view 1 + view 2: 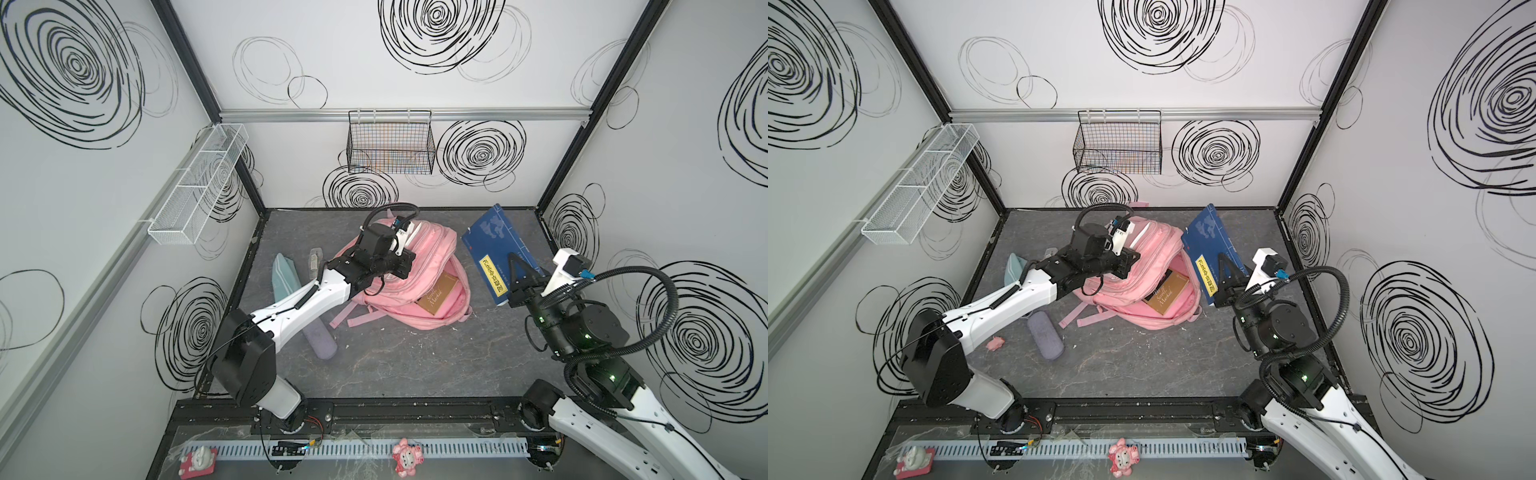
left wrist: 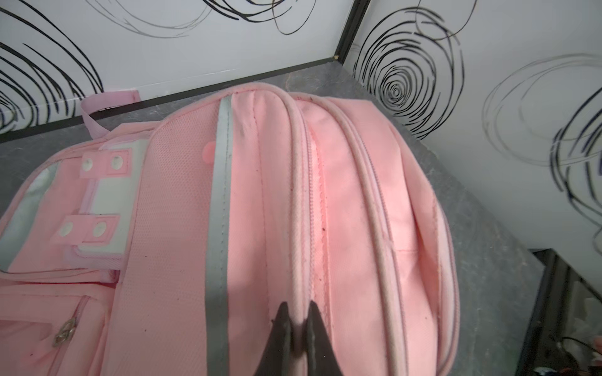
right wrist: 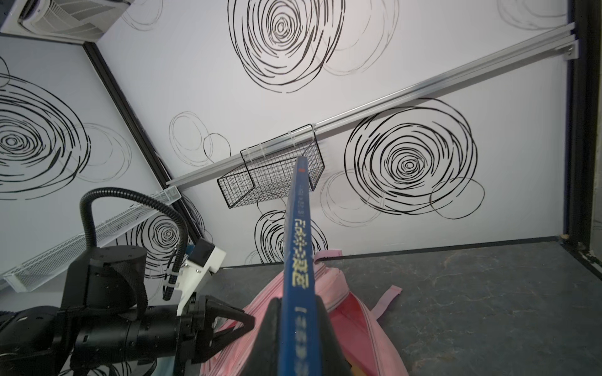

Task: Pack the student bag
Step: 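Lower the blue book into the backpack opening with the right gripper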

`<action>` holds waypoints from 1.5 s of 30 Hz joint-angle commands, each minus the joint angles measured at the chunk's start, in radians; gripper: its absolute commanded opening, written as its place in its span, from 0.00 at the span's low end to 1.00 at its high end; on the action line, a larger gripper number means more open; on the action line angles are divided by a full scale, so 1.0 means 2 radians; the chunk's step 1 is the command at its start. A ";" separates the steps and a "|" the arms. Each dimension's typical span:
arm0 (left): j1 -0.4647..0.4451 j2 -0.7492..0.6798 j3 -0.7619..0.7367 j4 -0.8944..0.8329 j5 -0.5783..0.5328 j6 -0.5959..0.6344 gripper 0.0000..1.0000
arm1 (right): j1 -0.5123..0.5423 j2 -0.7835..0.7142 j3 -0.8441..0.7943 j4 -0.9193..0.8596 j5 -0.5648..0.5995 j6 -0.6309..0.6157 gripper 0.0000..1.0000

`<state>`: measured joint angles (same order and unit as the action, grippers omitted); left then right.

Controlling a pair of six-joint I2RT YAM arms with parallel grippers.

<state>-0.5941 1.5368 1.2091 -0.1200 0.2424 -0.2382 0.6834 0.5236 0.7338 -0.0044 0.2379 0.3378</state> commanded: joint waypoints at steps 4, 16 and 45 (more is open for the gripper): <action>0.036 -0.034 -0.026 0.156 0.180 -0.075 0.00 | -0.052 0.052 0.036 -0.012 -0.106 0.052 0.00; 0.063 -0.074 -0.095 0.268 0.226 -0.133 0.00 | -0.330 0.112 -0.081 0.066 -0.445 0.208 0.00; 0.043 -0.079 -0.120 0.311 0.237 -0.158 0.00 | -0.174 0.297 -0.139 0.327 -0.403 0.329 0.00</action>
<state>-0.4919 1.4399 0.9535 0.2756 0.6521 -0.5583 0.3214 1.0691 0.4053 0.5053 -0.6186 0.9749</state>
